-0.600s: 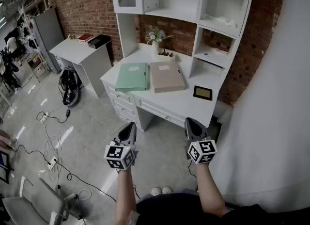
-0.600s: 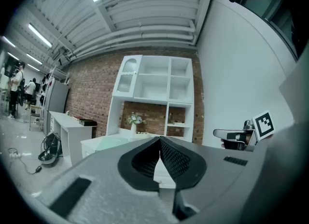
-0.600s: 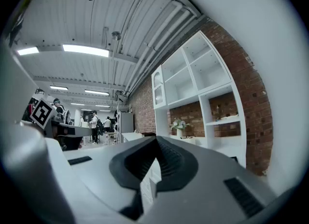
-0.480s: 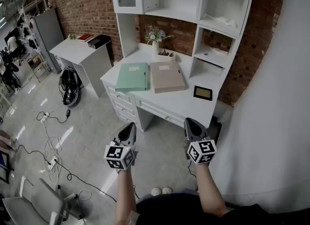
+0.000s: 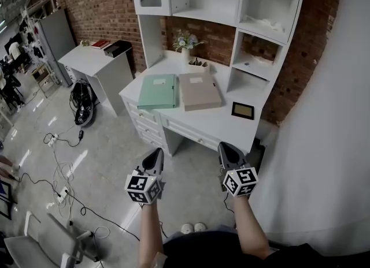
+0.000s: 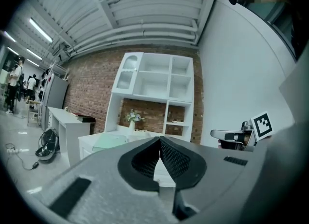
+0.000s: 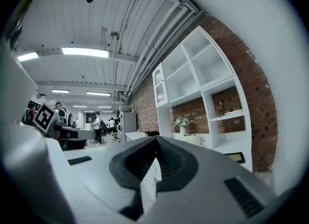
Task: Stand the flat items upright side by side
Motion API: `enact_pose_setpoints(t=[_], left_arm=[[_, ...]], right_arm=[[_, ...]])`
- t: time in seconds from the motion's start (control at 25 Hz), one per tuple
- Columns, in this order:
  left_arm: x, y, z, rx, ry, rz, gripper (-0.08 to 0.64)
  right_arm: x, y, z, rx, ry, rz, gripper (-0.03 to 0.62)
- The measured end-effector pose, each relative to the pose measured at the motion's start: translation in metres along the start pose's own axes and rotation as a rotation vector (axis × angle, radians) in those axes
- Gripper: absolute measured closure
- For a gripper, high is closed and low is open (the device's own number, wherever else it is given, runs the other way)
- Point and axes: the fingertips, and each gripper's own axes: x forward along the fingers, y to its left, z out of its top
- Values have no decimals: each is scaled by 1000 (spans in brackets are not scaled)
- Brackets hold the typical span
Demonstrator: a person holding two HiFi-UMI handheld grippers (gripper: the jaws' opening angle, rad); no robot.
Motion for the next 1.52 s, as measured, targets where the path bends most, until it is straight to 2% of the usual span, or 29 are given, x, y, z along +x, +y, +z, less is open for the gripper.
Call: enact_pose_setpoints(t=[0.2, 0.28, 0.32, 0.4, 0.48, 0.6, 0.68, 0.8, 1.16, 1.52], left_arm=[[4, -2, -8, -31, 24, -21, 548], [3, -1, -7, -39, 16, -24, 546], [3, 0, -6, -46, 8, -23, 530], [1, 5, -3, -73, -12, -19, 419], [-2, 11, -3, -90, -27, -10, 347], [-7, 19, -7, -91, -19, 2, 273], [-10, 25, -10, -96, -12, 10, 258], [-16, 35, -15, -107, -4, 24, 249], [-34, 66, -12, -106, -29, 65, 247], [-22, 88, -4, -99, -35, 73, 247]], right_arm=[[4, 9, -7, 12, 27, 49, 594], [6, 11, -6, 34, 27, 67, 514], [7, 12, -4, 41, 23, 74, 504], [8, 14, -1, 59, 5, 90, 444], [9, 15, 0, 94, -12, 107, 363], [12, 17, 0, 129, -25, 124, 285], [15, 18, -2, 131, -25, 129, 260], [19, 21, -6, 142, -24, 126, 238], [24, 31, -5, 130, -39, 118, 233], [52, 26, -1, 112, -43, 108, 233]])
